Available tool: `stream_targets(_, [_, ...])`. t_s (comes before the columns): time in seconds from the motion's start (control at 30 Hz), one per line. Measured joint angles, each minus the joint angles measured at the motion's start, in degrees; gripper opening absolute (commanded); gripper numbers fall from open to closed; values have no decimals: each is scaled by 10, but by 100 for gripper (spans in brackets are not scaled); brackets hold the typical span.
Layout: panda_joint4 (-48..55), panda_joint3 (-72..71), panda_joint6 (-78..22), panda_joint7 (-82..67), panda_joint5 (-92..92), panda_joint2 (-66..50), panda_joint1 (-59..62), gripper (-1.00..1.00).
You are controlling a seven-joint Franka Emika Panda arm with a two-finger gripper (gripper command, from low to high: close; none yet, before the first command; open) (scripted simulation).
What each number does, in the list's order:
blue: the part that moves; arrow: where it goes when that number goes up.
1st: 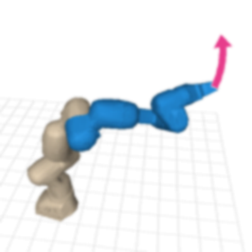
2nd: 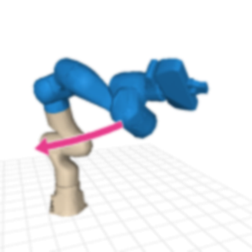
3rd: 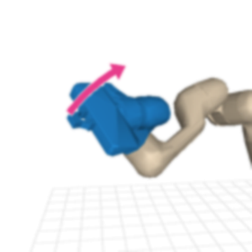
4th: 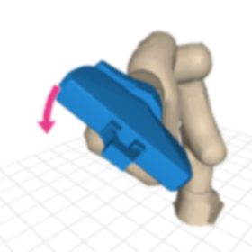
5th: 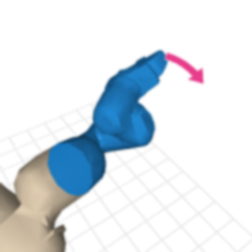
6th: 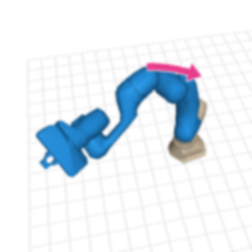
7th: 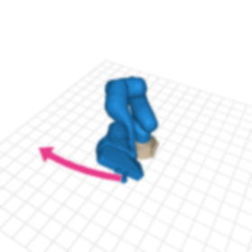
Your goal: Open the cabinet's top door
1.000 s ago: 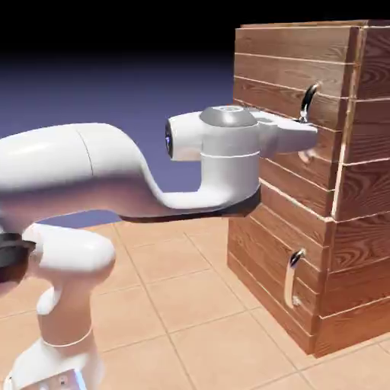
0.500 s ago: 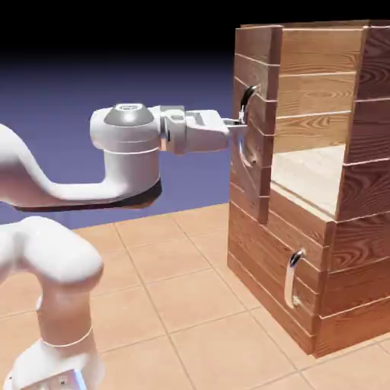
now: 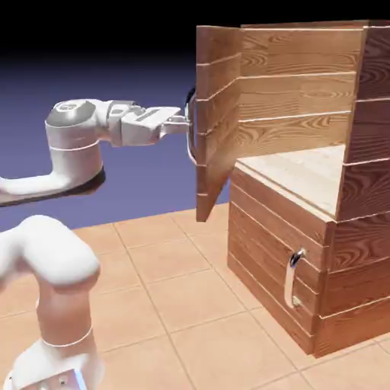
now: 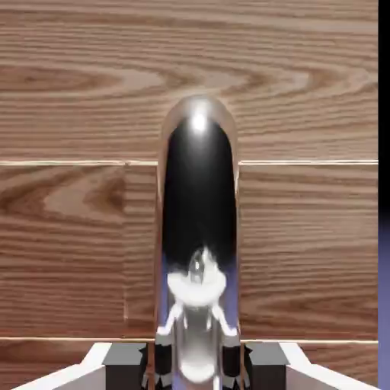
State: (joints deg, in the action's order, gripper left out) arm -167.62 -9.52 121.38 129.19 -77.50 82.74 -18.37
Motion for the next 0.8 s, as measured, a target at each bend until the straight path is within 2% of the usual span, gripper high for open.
stream_targets(0.43, [103, -270, -227, 15, 235, -70, 34, -100])
stream_targets(0.8, [316, -481, -437, 27, 377, -163, 214, -100])
